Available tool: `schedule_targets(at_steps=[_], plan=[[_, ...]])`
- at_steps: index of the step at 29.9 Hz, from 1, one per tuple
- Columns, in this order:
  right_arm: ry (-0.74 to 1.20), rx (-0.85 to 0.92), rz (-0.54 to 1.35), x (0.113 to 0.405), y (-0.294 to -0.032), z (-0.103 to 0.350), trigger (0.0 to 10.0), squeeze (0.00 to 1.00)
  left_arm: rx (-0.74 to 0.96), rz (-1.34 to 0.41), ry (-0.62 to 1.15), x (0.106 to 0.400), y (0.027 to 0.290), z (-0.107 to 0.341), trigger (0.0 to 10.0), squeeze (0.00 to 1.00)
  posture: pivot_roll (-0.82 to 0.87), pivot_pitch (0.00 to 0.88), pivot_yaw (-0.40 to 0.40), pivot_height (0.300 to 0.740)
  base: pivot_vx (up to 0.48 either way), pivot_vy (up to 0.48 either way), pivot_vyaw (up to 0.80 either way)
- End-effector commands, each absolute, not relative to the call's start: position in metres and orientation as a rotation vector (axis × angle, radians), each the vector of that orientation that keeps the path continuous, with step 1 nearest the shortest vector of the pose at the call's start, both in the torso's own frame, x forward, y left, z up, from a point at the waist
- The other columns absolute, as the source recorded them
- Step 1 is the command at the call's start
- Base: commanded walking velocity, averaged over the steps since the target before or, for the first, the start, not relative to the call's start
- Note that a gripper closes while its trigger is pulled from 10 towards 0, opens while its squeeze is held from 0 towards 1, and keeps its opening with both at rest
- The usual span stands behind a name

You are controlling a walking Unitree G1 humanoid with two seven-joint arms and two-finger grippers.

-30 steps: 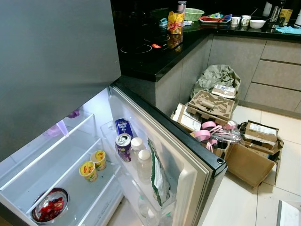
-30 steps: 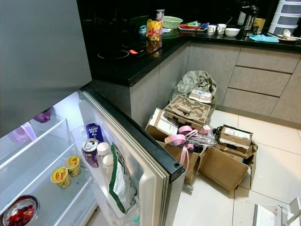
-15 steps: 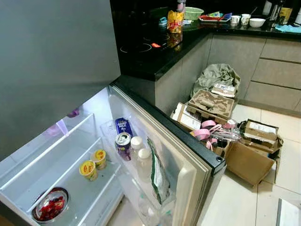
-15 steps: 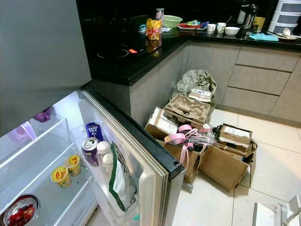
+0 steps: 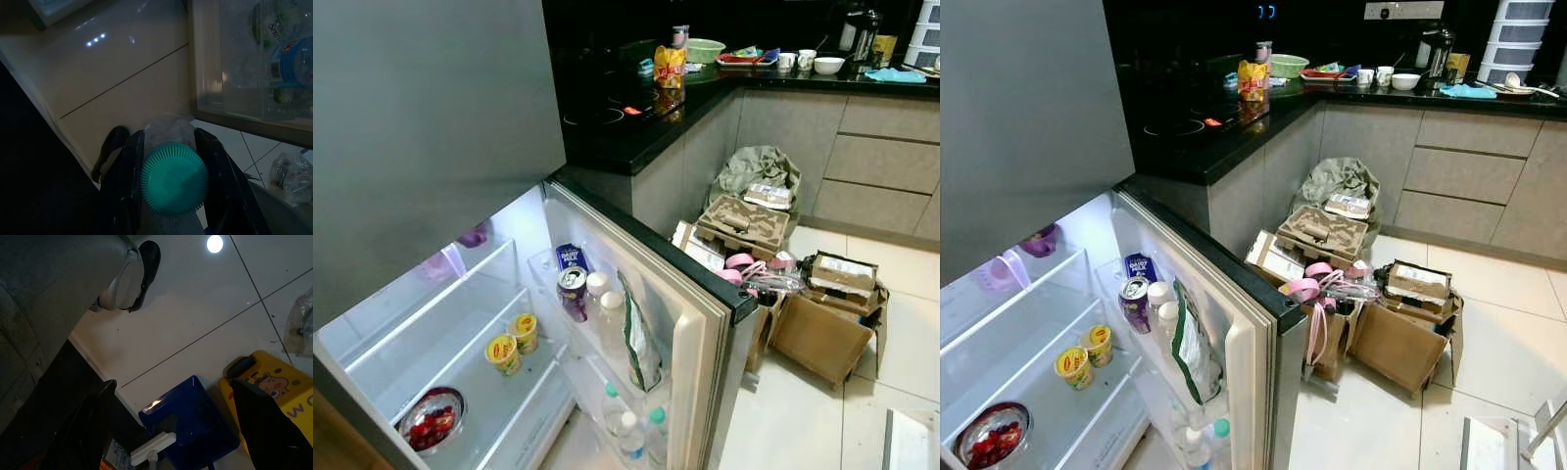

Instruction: Restocking fridge

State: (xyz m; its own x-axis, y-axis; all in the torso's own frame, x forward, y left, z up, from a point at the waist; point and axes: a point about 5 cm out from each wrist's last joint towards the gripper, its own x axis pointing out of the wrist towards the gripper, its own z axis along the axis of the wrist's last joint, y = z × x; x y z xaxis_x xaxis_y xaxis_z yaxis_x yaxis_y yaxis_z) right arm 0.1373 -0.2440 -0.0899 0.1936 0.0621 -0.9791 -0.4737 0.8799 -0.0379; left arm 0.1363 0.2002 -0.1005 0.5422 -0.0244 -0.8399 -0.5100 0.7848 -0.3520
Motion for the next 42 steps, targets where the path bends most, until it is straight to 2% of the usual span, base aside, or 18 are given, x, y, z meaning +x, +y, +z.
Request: schedule_targets(at_steps=[1,42], plan=[[1.325,-0.372,0.392,0.1389,-0.2424,-0.0899,10.0,0.00,-0.614,0.293,1.036,0.1255,0.1922,-0.1057,10.0,0.00,-0.12,0.000,0.000,0.740,-0.300,0.000,0.00],[1.318,-0.369,0.390,0.1391,-0.2413,-0.0901,10.0,0.00,-0.607,0.280,1.044,0.1244,0.1909,-0.1061,10.0,0.00,-0.12,0.000,0.000,0.740,-0.354,0.000,0.00]])
